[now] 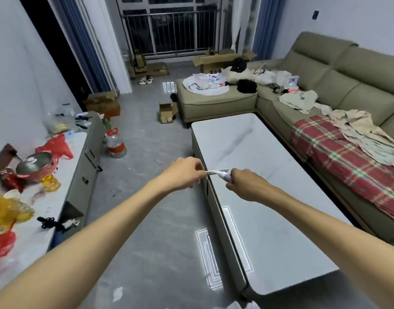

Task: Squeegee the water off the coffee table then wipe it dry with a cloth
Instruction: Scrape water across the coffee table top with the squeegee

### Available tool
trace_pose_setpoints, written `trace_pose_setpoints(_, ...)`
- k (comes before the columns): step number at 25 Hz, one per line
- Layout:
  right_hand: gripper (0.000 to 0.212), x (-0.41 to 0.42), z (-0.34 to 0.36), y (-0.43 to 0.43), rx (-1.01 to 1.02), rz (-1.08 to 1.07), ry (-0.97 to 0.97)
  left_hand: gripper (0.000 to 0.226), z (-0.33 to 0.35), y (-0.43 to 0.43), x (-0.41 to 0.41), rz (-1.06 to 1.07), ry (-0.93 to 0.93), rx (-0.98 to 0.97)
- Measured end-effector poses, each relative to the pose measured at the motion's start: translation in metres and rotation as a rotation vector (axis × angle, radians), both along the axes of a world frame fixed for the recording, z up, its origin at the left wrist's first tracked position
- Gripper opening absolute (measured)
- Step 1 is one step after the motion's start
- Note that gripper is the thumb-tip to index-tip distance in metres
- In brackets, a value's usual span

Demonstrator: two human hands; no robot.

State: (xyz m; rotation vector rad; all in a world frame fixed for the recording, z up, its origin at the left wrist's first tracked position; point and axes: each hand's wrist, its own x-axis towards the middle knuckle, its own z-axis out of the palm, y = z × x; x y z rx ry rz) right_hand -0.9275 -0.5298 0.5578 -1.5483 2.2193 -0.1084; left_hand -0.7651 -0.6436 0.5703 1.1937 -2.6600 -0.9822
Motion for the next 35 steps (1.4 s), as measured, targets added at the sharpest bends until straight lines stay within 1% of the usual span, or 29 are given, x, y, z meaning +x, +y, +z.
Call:
trace_pose_setpoints(3, 0.006, -0.047, -0.008, -0.072, 0.09, -0.083, -0.015, 0.018, -0.007, -0.083, -0.048, -0.081, -0.077, -0.027)
trace_pose_setpoints(6, 0.013, -0.095, -0.024, -0.146, 0.145, -0.156, -0.057, 0.016, -0.017, -0.164, -0.099, -0.126, -0.134, -0.034)
trace_pose_setpoints(8, 0.013, -0.131, -0.034, -0.203, 0.172, -0.182, -0.09, 0.015, -0.022, -0.222, -0.136, -0.15, -0.173, -0.044)
trace_pose_setpoints(14, 0.014, -0.207, -0.028, -0.338, 0.228, -0.243, -0.154, 0.01, -0.014, -0.356, -0.216, -0.255, -0.2, -0.016)
trace_pose_setpoints(16, 0.016, -0.236, -0.035, -0.387, 0.241, -0.282, -0.198, 0.009, -0.019, -0.412, -0.246, -0.303, -0.209, -0.029)
trace_pose_setpoints(20, 0.023, -0.29, -0.067, -0.471, 0.262, -0.389, -0.272, 0.013, -0.044, -0.519, -0.306, -0.412, -0.221, -0.064)
trace_pose_setpoints(25, 0.016, -0.357, -0.094, -0.579, 0.304, -0.568, -0.239, 0.019, -0.063, -0.66, -0.399, -0.573, -0.284, -0.022)
trace_pose_setpoints(28, 0.013, -0.395, -0.098, -0.618, 0.281, -0.666, -0.261, 0.02, -0.075, -0.707, -0.454, -0.634, -0.3, 0.006)
trace_pose_setpoints(32, 0.009, -0.454, -0.136, -0.668, 0.268, -0.76, -0.314, 0.018, -0.112, -0.762, -0.532, -0.687, -0.325, 0.041)
trace_pose_setpoints(34, 0.018, -0.486, -0.172, -0.698, 0.257, -0.814, -0.385, 0.012, -0.142, -0.794, -0.572, -0.692, -0.344, 0.061)
trace_pose_setpoints(35, 0.019, -0.498, -0.185, -0.708, 0.253, -0.839, -0.422, 0.013, -0.153, -0.806, -0.586, -0.693, -0.358, 0.051)
